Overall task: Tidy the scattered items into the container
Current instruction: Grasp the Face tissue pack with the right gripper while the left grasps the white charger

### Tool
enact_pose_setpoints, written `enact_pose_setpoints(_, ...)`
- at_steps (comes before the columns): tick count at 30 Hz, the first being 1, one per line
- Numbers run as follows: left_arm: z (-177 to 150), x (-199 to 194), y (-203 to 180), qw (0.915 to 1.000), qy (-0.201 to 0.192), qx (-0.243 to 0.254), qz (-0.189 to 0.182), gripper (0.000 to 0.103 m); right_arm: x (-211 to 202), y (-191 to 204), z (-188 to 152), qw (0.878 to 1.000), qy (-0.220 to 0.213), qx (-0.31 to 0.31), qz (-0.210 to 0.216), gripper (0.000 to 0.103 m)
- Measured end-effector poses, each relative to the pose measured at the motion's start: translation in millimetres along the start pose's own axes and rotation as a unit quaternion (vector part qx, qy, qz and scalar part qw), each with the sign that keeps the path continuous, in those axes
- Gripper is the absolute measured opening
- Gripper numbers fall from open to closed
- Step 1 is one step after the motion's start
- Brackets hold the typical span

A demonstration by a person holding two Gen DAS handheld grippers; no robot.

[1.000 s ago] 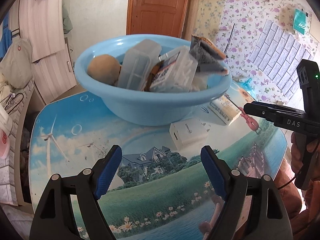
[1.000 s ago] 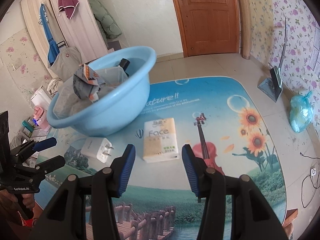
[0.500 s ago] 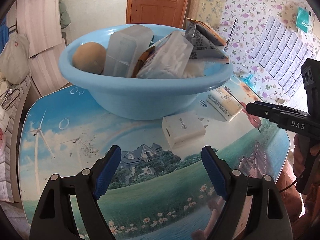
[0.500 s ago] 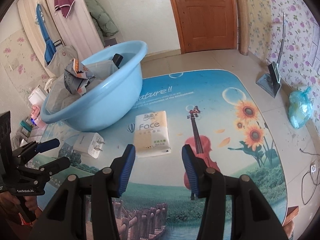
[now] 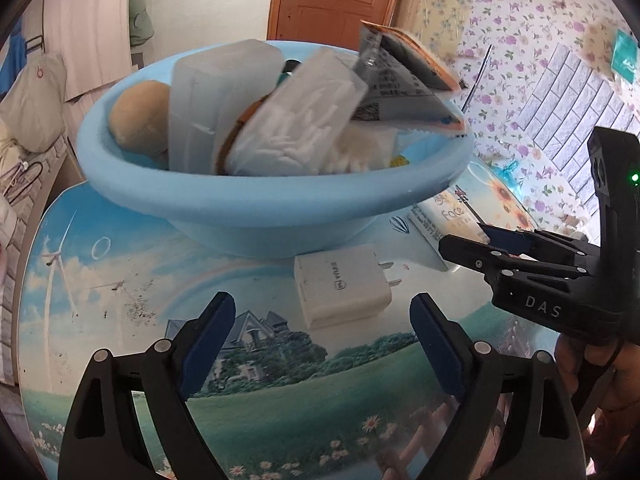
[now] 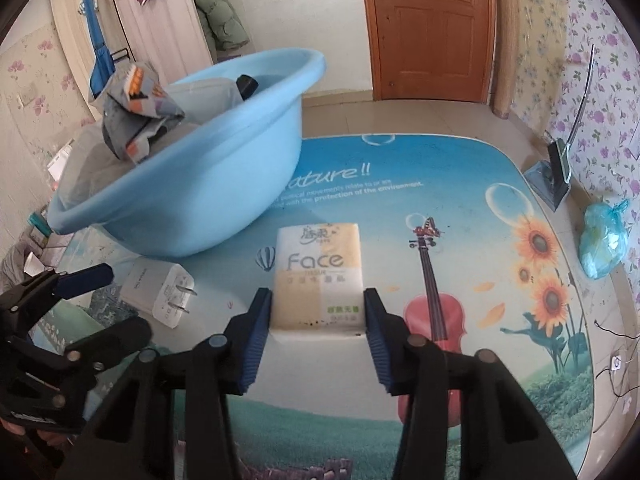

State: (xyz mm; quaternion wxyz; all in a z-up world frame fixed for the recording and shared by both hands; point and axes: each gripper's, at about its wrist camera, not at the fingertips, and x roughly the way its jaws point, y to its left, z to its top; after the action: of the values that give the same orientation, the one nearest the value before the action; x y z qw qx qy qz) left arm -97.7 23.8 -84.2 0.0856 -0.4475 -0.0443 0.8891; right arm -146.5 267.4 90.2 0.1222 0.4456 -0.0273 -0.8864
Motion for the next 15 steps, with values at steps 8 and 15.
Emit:
enact_pose_setpoints(8, 6, 18, -9, 0.9993, 0.006, -0.029, 0.021, 0.089, -8, 0, -8, 1.0, 0.002, -0.005, 0.004, 0.044)
enact_pose_setpoints(15, 10, 29, -15, 0.9992, 0.006, -0.019, 0.035, 0.092, -10, 3, -9, 1.0, 0.004, -0.004, 0.002, 0.044)
